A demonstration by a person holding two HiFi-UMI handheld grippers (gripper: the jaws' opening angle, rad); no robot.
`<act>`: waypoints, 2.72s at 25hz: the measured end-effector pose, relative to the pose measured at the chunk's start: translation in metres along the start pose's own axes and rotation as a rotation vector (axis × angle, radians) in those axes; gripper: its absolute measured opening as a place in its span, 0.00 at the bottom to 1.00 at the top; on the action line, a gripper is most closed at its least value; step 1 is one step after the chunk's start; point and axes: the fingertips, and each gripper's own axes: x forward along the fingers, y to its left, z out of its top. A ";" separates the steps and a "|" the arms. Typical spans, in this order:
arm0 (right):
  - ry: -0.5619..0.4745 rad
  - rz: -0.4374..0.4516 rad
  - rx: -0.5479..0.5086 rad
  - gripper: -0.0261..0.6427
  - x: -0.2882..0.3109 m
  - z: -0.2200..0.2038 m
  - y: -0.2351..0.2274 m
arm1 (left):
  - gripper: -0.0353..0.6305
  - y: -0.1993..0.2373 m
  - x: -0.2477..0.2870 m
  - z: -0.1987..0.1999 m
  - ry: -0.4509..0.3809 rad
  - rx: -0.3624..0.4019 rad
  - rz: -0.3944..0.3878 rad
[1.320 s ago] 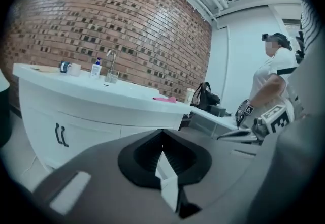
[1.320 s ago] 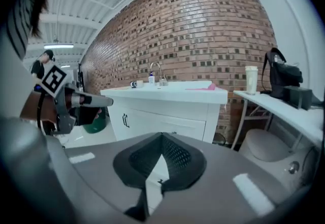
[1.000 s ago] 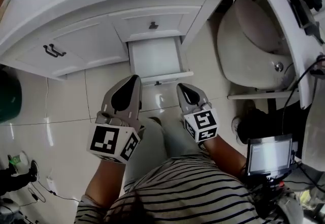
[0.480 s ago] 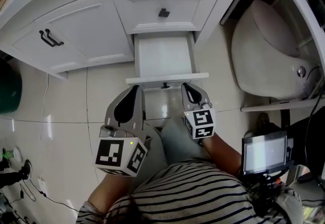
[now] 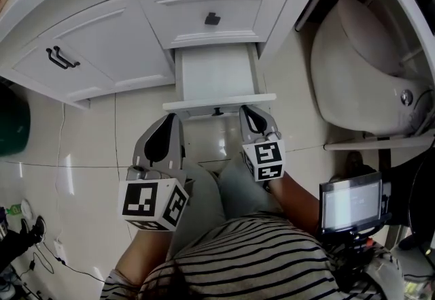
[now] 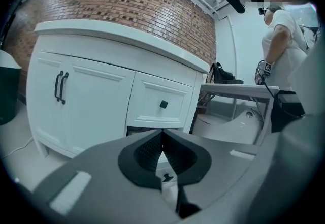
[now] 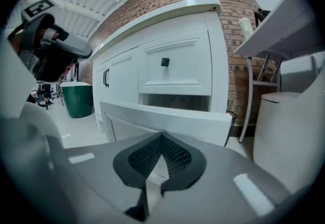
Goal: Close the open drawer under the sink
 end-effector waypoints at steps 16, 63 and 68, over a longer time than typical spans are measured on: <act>0.022 -0.059 -0.007 0.04 0.097 0.040 -0.047 | 0.08 0.040 0.004 0.005 0.000 -0.026 0.045; -0.005 0.037 0.223 0.04 -0.526 0.427 0.169 | 0.08 -0.120 -0.475 0.328 0.004 0.034 0.124; -0.082 -0.016 0.245 0.04 -0.580 0.436 0.224 | 0.08 -0.140 -0.533 0.315 -0.030 0.032 0.073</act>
